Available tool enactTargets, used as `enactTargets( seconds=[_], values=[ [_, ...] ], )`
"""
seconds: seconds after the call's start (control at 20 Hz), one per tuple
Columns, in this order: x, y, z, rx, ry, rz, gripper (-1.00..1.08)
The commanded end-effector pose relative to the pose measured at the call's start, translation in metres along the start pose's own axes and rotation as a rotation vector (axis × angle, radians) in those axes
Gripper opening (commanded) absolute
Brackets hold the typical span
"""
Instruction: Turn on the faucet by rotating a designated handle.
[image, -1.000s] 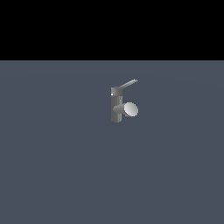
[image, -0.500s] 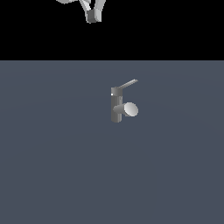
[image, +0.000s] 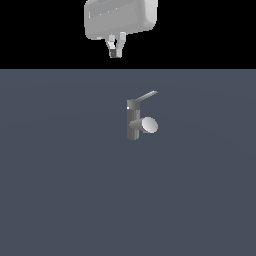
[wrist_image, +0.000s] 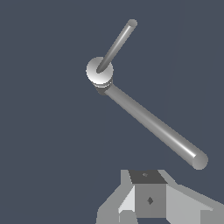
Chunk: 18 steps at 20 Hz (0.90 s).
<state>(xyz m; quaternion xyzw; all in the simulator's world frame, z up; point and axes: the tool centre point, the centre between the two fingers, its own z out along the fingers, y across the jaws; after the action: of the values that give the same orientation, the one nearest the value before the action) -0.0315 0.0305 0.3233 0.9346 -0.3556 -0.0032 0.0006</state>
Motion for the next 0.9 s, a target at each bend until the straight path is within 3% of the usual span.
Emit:
enactTargets(
  seconds=[0.0, 0.85],
  values=[
    [0.017, -0.008, 0.013, 0.001, 0.001, 0.063, -1.0],
    [0.147, -0.033, 0.099, 0.001, 0.006, 0.503, -1.0]
  ],
)
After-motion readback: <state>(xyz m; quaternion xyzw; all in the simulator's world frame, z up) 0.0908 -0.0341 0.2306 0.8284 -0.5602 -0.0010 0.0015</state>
